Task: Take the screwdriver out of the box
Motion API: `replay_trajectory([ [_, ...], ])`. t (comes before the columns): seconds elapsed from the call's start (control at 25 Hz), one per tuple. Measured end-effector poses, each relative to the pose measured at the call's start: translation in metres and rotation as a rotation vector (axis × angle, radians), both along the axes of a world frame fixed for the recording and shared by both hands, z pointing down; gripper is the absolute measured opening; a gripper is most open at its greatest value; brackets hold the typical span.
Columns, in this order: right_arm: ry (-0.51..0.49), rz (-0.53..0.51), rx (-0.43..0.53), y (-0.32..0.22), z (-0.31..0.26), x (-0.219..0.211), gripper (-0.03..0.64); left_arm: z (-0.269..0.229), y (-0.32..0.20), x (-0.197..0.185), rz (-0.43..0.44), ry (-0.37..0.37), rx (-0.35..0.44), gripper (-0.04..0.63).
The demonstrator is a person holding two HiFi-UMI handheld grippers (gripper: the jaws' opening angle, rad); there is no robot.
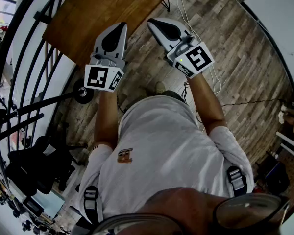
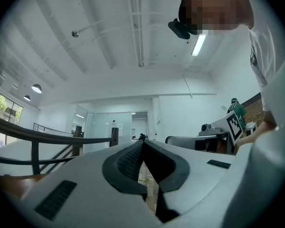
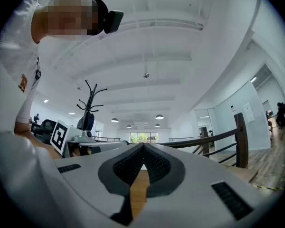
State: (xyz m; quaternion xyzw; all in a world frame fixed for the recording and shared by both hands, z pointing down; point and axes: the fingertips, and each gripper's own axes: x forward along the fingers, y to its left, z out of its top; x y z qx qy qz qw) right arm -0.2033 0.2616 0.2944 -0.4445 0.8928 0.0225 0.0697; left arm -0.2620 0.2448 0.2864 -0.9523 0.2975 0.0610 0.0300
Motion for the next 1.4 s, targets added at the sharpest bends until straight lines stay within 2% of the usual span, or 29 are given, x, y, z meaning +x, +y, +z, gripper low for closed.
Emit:
replay_trajectory([
  [0.32,0.003,-0.021,0.006,-0.004,0.000,0.007,0.032,0.005,-0.010,0.007,-0.016,0.007,-0.014,0.018],
  [0.84,0.025,-0.027,0.014,-0.012,0.005,0.081,0.032,0.011,-0.029,0.058,-0.069,-0.011,-0.015,0.018],
  [1.16,0.039,-0.034,0.001,-0.036,0.008,0.112,0.032,0.017,-0.053,0.086,-0.094,-0.017,-0.038,0.018],
  [1.4,0.055,-0.031,-0.017,-0.062,0.020,0.114,0.032,0.025,-0.080,0.088,-0.094,-0.017,-0.040,0.018],
])
